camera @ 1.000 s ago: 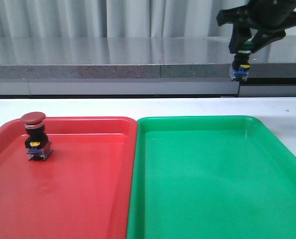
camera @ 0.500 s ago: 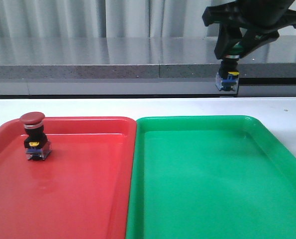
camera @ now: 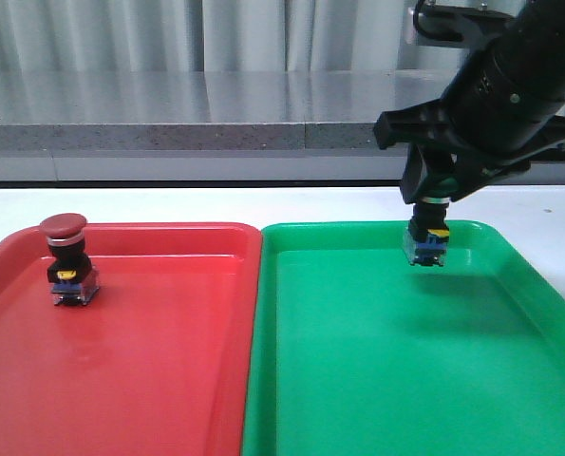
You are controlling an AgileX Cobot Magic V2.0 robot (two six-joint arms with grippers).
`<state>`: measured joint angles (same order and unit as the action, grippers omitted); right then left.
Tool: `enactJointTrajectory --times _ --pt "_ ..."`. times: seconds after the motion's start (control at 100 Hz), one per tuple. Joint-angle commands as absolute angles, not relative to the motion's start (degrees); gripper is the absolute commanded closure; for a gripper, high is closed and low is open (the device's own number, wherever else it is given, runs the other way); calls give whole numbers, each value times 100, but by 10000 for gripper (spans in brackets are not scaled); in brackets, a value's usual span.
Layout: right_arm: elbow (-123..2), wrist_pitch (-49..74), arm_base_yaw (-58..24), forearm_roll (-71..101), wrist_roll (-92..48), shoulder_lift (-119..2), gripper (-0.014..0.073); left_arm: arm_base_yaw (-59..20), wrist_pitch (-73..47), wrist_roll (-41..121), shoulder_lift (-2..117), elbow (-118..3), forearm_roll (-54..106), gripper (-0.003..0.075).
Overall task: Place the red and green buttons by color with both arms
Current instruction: 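Lift the green button with the right gripper and carry it over the green tray, then lower the green button into the green tray and open the right gripper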
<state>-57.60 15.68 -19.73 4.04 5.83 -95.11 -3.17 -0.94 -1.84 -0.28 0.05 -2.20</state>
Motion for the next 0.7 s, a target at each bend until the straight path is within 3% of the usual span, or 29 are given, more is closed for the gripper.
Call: enactJointTrajectory --times 0.0,0.69 --pt "-5794 1083 -1972 428 600 -9297 389 -291 409 -217 -217 148 -177 739" --pt "-5755 928 -1972 592 600 -9475 389 -291 409 -217 -217 148 -177 739"
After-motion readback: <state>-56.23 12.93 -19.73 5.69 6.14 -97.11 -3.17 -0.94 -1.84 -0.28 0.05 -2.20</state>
